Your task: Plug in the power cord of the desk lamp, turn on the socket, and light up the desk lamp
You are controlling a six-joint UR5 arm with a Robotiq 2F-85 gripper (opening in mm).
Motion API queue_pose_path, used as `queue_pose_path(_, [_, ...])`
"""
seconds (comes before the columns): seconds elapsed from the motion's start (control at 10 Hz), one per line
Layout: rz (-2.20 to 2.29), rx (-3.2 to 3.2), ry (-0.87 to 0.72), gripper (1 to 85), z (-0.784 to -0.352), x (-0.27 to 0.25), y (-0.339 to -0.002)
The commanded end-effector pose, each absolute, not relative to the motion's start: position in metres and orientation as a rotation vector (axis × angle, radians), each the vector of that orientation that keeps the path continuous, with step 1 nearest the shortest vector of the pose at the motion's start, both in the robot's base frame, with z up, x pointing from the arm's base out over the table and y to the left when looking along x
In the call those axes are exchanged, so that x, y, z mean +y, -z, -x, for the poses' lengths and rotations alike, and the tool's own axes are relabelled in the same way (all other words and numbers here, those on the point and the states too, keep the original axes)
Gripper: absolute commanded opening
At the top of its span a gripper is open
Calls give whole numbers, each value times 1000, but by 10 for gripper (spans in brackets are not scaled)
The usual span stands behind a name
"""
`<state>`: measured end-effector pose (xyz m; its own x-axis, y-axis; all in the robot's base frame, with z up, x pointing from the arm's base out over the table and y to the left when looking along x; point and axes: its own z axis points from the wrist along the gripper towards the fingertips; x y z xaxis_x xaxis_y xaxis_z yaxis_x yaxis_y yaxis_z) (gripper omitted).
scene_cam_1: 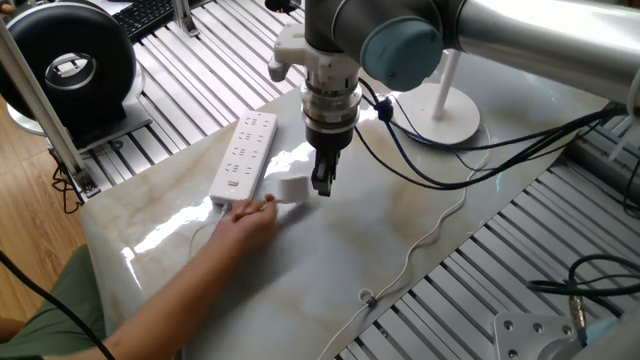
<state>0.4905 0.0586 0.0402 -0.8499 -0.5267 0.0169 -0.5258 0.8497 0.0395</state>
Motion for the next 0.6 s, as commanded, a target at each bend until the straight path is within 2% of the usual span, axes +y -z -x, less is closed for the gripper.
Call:
queue_pose_path(0.0, [-584, -3068, -4, 387, -494, 50, -43])
queue_pose_path(0.3, [-483, -3075, -36, 390, -494, 46, -42])
queue_pose_path(0.5, [-462, -3074, 30, 393, -490, 58, -42])
